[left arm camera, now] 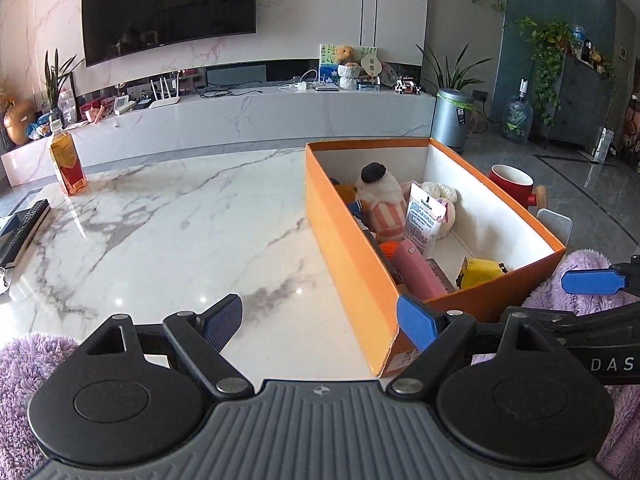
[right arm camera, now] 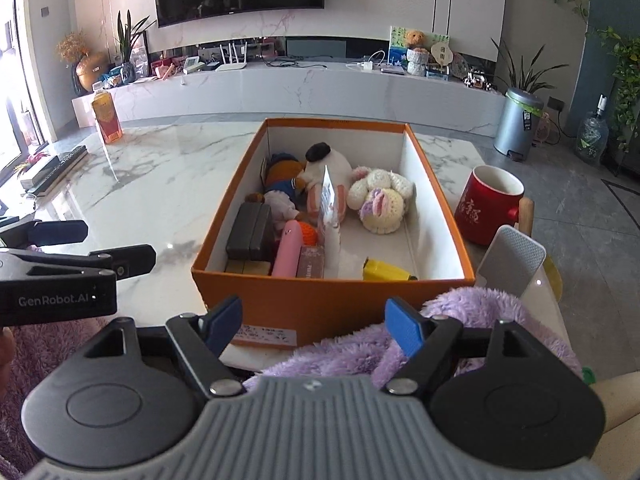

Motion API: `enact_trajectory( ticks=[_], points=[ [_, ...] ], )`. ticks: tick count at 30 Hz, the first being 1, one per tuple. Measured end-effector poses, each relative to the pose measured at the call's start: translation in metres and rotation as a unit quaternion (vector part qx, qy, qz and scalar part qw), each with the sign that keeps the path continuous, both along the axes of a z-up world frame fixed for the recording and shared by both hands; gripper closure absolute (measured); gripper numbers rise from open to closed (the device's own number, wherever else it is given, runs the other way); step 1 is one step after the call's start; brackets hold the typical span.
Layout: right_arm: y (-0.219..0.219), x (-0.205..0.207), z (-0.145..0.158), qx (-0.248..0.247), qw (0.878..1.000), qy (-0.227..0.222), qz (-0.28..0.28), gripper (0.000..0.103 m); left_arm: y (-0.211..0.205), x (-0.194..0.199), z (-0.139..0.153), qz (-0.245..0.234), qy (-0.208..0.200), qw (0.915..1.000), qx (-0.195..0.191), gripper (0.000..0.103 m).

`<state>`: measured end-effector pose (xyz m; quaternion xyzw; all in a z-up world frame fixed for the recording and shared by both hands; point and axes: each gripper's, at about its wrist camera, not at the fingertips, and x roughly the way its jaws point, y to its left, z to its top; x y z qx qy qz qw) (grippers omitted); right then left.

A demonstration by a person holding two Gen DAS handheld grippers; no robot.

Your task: Organize objects

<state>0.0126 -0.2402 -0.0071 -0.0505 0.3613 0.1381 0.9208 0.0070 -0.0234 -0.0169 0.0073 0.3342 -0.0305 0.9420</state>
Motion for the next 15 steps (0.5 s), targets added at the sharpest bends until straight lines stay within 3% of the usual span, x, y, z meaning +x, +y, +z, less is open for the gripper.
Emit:
enact_trajectory(
  ticks=[15],
  points=[
    [0.01,0.0034,-0.0086,-0.016,1.0,0.017,0.001,0.023,0.0052,-0.0022,-0.0035,-0.007,0.006,0.9999,0.008,0.003]
  ],
)
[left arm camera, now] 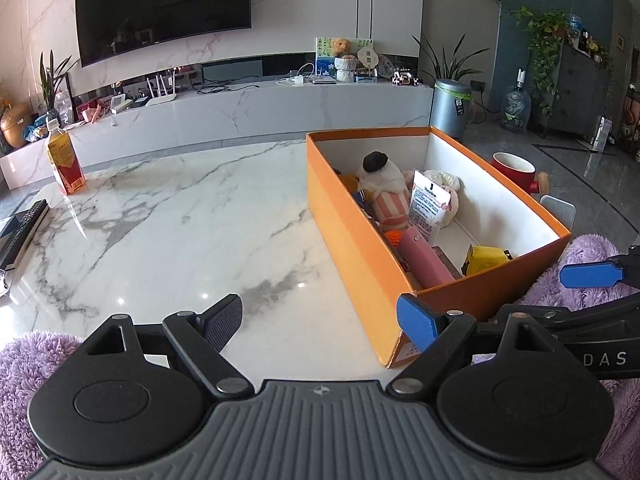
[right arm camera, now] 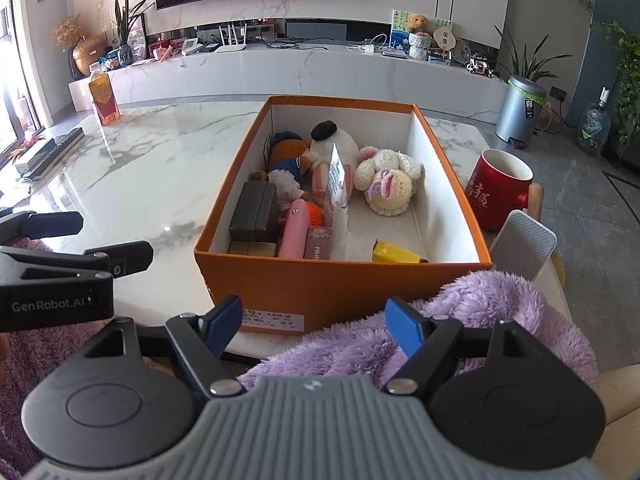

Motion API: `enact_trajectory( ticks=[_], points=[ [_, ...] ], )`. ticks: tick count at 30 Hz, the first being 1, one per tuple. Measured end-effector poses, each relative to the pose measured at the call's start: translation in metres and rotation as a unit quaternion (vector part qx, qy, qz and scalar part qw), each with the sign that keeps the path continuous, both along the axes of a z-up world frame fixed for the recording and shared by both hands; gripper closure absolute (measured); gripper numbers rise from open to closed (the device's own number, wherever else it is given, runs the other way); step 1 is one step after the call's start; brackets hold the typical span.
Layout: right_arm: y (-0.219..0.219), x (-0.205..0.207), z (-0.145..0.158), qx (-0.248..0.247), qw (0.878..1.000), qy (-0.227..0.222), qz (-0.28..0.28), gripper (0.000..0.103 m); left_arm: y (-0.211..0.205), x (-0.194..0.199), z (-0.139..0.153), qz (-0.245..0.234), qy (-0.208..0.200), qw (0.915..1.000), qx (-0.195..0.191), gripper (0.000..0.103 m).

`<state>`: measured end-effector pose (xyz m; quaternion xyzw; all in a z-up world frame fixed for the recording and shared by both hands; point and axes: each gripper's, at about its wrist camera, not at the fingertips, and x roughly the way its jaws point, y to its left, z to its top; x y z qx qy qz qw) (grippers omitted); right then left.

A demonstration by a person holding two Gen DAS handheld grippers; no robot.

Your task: Organize objects

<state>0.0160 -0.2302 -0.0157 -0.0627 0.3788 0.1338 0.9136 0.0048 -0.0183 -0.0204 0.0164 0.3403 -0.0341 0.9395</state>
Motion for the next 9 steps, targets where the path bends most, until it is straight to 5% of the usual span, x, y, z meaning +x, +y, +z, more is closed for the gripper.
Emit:
enact_trajectory(
  ticks=[9],
  points=[
    [-0.001,0.0005,-0.0007,0.001,1.0,0.0,0.0,0.023,-0.0002,0.0006,0.0012,0.0,0.002,1.0,-0.001,0.003]
  ],
)
